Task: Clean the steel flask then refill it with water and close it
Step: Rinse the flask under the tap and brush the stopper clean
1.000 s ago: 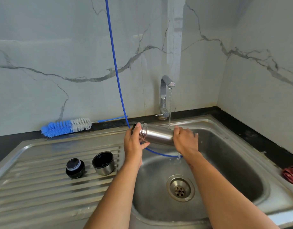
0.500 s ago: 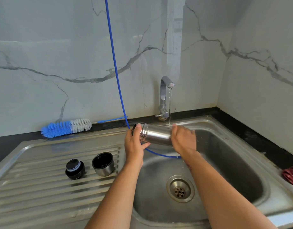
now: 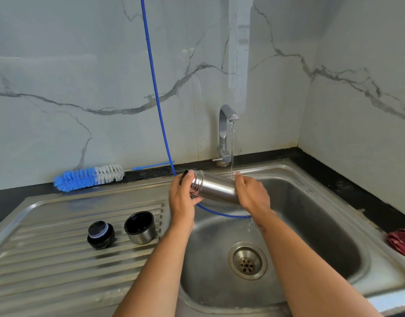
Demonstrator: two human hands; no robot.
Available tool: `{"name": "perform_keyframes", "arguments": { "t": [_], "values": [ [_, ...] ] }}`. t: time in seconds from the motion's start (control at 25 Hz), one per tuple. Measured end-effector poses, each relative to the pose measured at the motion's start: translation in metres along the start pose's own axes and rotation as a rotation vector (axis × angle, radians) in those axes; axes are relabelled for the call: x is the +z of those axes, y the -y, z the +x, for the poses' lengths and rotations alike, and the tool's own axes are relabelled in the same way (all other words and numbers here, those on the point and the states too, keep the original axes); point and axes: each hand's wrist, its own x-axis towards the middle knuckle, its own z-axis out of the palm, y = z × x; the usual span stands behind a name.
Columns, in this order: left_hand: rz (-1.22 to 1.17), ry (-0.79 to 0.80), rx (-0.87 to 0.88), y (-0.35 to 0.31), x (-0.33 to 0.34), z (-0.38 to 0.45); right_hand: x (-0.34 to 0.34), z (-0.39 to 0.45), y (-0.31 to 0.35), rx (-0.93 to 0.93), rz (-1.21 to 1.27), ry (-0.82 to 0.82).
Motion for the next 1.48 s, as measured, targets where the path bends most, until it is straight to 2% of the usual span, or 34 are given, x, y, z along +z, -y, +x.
{"name": "perform_keyframes", "arguments": {
  "t": [0.08,0.16,0.24,0.32,0.44,0.52,0.6,0.68,0.76,0.84,0.92,1.0,1.08,1.16,1.2,1.24,1.4,1.48],
  "values": [
    [-0.037,0.003,-0.006,-0.004,-0.002,0.002,-0.003,0.002,-0.005,0.108,0.111,-0.008],
    [-0.091,-0.005,-0.026,-0.005,-0.001,0.005,0.000,0.005,-0.007,0.123,0.244,-0.056],
    [-0.121,-0.021,-0.050,-0.005,0.002,0.005,0.004,0.006,-0.004,0.072,0.375,-0.175],
    [-0.040,-0.032,-0.083,-0.004,0.003,0.006,0.005,0.005,0.000,-0.029,0.419,-0.339],
    [-0.070,-0.057,-0.264,-0.003,0.000,0.008,-0.002,0.005,0.002,-0.105,0.411,-0.432],
    [-0.158,-0.079,-0.324,-0.003,-0.004,0.011,0.000,0.004,-0.003,-0.109,0.380,-0.379],
    [-0.106,-0.087,-0.298,0.002,-0.004,0.015,0.010,0.005,-0.007,-0.062,0.291,-0.268],
    [-0.017,-0.112,-0.249,0.007,-0.002,0.014,0.023,0.007,-0.007,-0.010,0.086,-0.138],
    [0.000,-0.105,-0.215,0.012,-0.001,0.016,0.031,0.013,0.000,-0.045,-0.091,-0.088],
    [0.001,-0.084,-0.198,0.013,0.002,0.017,0.035,0.013,0.017,-0.241,-0.161,-0.076],
    [0.009,-0.059,-0.174,0.016,0.005,0.018,0.037,0.006,0.035,-0.517,-0.147,-0.070],
    [0.019,-0.057,-0.150,0.016,0.007,0.017,0.035,0.005,0.036,-0.658,-0.128,-0.059],
    [0.041,-0.063,-0.121,0.017,0.004,0.018,0.027,0.012,0.015,-0.536,-0.137,-0.070],
    [0.074,-0.078,-0.113,0.018,0.000,0.019,0.018,0.019,-0.010,-0.230,-0.210,-0.079],
    [0.093,-0.079,-0.115,0.018,0.001,0.019,0.017,0.021,-0.014,-0.140,-0.268,-0.078],
    [0.110,-0.072,-0.115,0.019,0.003,0.018,0.020,0.021,-0.010,-0.144,-0.315,-0.085],
    [0.090,-0.048,-0.080,0.022,0.010,0.013,0.030,0.003,0.043,-0.554,-0.170,-0.097],
    [0.077,-0.064,-0.063,0.019,0.007,0.015,0.026,0.004,0.034,-0.621,-0.156,-0.108]
  ]
}}
